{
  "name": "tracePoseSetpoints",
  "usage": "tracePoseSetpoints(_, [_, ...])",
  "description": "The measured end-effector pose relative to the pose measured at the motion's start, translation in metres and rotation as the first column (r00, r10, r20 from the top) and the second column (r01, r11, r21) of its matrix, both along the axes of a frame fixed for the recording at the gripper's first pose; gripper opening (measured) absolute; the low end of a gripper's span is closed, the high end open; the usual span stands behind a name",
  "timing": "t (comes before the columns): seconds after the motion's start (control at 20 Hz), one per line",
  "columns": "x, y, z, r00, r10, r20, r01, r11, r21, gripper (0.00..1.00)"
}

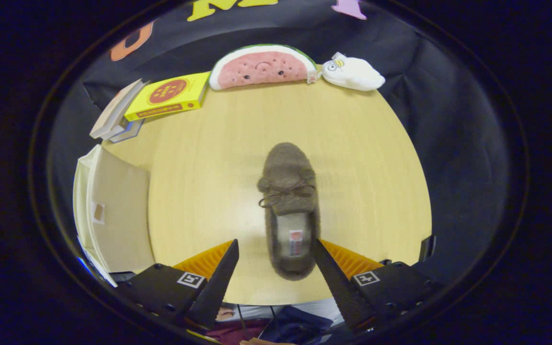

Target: Open the storage box then place both shoes into the box .Put the left shoe in first, then the right shoe, with the right side of both shoes facing outward in a uniform manner.

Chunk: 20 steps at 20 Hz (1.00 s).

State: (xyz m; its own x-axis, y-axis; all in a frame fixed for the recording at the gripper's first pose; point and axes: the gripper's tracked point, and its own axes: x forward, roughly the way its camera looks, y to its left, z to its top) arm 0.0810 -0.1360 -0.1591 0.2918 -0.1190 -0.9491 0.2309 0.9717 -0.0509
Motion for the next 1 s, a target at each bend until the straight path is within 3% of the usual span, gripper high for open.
tracePoseSetpoints(0.1, [0.003, -0.018, -0.008, 1.000, -0.002, -0.015, 0.001, 1.000, -0.020, 0.95])
tracePoseSetpoints(0.25, [0.001, -0.043, -0.030, 0.996, -0.020, -0.085, 0.015, 0.998, -0.059, 0.81])
tracePoseSetpoints(0.5, [0.002, -0.043, -0.063, 0.987, -0.026, -0.160, 0.030, 0.999, 0.019, 0.30])
tracePoseSetpoints(0.55, [0.007, -0.041, -0.063, 0.990, -0.025, -0.142, 0.030, 0.999, 0.033, 0.28])
tracePoseSetpoints(0.65, [0.005, -0.040, -0.067, 0.989, -0.023, -0.148, 0.030, 0.999, 0.043, 0.11])
tracePoseSetpoints(0.8, [0.008, -0.042, -0.066, 0.988, -0.040, -0.150, 0.047, 0.998, 0.050, 0.11])
tracePoseSetpoints(0.9, [0.008, -0.043, -0.063, 0.989, -0.068, -0.132, 0.078, 0.994, 0.073, 0.01])
tracePoseSetpoints(1.0, [0.004, -0.038, -0.060, 0.988, -0.084, -0.131, 0.100, 0.987, 0.122, 0.01])
